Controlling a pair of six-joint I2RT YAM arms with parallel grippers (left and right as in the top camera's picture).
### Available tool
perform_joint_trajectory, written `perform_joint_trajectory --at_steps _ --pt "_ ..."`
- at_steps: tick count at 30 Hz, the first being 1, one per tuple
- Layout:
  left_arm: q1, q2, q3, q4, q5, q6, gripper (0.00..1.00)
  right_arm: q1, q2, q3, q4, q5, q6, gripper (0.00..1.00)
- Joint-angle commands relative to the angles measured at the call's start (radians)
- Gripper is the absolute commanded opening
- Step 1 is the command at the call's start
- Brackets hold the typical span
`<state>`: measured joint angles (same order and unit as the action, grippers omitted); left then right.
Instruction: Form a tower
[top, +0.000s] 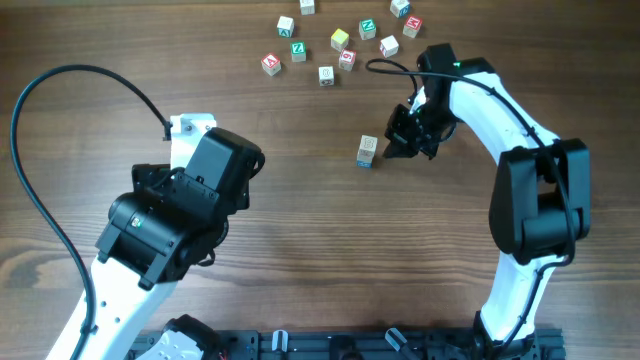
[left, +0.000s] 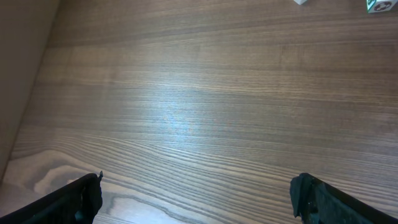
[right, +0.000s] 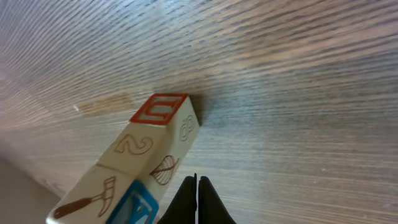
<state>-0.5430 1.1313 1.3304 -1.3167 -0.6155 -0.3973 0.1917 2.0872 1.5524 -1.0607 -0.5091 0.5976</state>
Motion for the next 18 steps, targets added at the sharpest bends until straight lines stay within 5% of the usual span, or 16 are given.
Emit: perform_joint_trajectory --at_steps 1,18 --pt "0.002 -0.009 -0.001 0.003 -0.003 0.008 1.0 0.0 -0.03 -0.005 0.002 -0.056 0.008 0.04" --pt "0.002 -0.009 -0.001 0.003 -0.002 0.008 1.0 0.0 -0.031 -0.005 0.013 -0.104 0.031 0.05"
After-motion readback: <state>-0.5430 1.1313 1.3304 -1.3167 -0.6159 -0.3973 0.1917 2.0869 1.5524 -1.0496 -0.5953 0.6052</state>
